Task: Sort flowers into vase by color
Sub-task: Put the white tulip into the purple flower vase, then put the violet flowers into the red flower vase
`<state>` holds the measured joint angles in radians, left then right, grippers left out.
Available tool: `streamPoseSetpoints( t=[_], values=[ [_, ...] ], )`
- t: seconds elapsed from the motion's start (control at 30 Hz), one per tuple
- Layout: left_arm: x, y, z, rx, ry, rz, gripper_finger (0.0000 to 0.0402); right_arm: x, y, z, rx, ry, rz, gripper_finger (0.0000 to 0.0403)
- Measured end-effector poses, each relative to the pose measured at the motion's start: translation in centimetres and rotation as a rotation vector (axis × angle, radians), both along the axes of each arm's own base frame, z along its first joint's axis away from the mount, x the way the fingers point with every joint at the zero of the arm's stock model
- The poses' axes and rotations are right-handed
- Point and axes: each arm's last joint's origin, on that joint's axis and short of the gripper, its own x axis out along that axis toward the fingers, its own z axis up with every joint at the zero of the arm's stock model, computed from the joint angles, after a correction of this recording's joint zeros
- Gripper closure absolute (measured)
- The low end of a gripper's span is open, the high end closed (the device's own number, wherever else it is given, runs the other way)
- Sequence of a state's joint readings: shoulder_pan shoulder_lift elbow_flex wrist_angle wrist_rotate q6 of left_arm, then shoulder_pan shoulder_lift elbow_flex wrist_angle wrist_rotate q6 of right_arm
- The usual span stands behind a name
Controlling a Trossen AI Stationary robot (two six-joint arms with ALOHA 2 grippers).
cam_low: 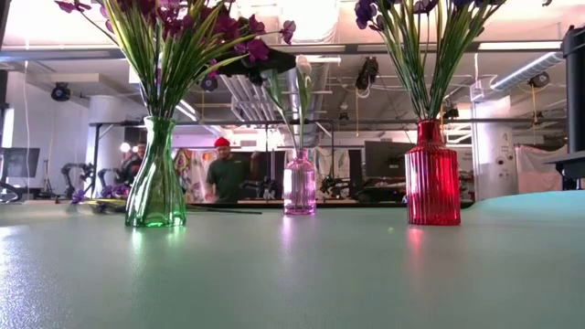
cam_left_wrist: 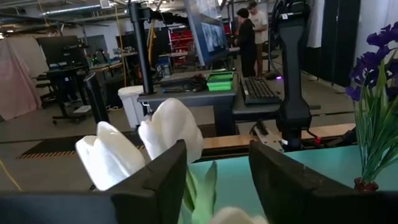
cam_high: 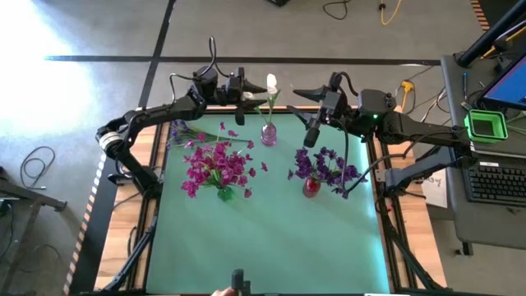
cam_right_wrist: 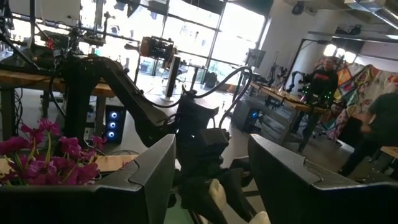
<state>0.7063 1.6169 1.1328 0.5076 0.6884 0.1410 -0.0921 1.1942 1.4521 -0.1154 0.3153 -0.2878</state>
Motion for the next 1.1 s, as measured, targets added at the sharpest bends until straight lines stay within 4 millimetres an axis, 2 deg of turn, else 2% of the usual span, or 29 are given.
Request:
streamPoseSetpoints(
  t=[0.13, 0.4, 0.67, 0.93, 1.1],
  values=[
    [0.0, -0.1, 0.2, 0.003, -0.004, 0.004, 0.0215, 0.0, 0.0, 0.0, 0.000, 0.000, 0.000, 0.0209],
    [-1.1, -0.7, 2.2, 0.034, -0.051, 0.078, 0.0171, 0.0, 0.0, 0.0, 0.000, 0.000, 0.000, 0.0209],
    [-2.5, -1.9, 4.4, 0.023, -0.080, 0.074, 0.0155, 0.0, 0.0, 0.0, 0.002, -0.001, 0.000, 0.0209],
    [-4.6, -4.8, 7.2, 0.003, -0.072, 0.047, 0.0155, 0.0, 0.0, 0.0, 0.027, -0.012, 0.002, 0.0209],
    [-7.4, -7.1, 8.8, -0.036, -0.020, 0.049, 0.0154, 0.0, 0.0, 0.0, 0.049, -0.021, 0.003, 0.0209]
  ],
)
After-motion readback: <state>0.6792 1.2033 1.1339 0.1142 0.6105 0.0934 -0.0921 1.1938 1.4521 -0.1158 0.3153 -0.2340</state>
